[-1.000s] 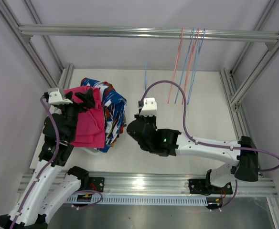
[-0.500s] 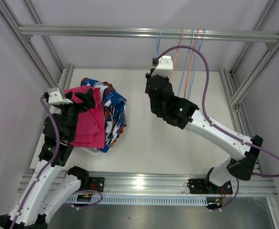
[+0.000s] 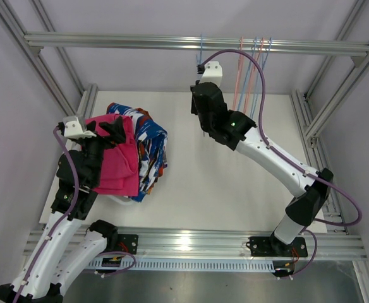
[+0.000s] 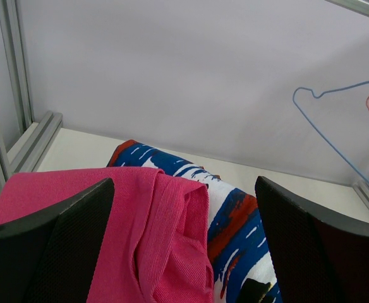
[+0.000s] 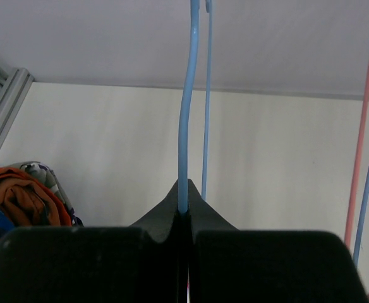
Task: Remove the trousers from the hanger
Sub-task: Place the hanger at the clothesline.
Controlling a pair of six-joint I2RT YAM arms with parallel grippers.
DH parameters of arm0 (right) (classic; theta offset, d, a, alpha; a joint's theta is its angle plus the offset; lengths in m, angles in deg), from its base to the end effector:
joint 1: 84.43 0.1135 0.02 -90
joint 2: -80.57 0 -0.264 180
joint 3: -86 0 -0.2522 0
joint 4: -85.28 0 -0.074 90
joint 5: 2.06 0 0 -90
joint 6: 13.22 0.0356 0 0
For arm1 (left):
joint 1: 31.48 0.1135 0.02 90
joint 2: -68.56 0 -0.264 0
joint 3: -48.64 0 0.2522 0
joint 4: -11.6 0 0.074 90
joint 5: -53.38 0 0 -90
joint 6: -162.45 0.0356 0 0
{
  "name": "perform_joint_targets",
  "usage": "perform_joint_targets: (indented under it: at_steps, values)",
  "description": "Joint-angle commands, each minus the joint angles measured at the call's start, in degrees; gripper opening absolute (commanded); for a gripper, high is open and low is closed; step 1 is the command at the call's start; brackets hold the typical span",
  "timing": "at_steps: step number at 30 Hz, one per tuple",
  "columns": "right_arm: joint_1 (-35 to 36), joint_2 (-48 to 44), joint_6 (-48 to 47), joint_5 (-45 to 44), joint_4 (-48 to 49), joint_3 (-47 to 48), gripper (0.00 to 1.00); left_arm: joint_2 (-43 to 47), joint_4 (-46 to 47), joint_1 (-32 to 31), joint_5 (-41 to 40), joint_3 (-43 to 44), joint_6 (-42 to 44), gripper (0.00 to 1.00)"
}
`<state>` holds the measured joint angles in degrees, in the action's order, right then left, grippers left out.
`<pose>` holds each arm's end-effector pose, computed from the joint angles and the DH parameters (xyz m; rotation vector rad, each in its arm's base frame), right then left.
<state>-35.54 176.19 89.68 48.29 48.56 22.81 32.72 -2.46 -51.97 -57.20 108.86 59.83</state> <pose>0.2661 0.2704 0.4402 -0.0830 1.7786 0.1389 0.1367 -0.0377 0.3914 -0.2040 1.3913 -0.2301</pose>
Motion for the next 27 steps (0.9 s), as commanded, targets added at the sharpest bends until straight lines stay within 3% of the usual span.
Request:
perform_joint_targets:
  at_steps: [1,11,23,27]
  values:
    - [-0.89,-0.16,-0.07,2.22,0.55,3.74,0.00,0.41,0.73,-0.08,0.89,0.39,-0.91,0.97]
    - [-3.09,0.98,0.80,3.63,0.63,2.34,0.00,0.41,0.73,0.01,1.15,0.48,-0.91,0.96]
    - [-3.80,-1.30,4.05,5.56,3.01,-8.64,0.00,0.59,0.65,0.01,1.68,0.48,-1.00,0.96]
    - [-3.36,-3.76,5.37,6.52,4.06,-13.65,0.17,0.59,0.73,0.01,1.77,0.56,-1.09,0.96]
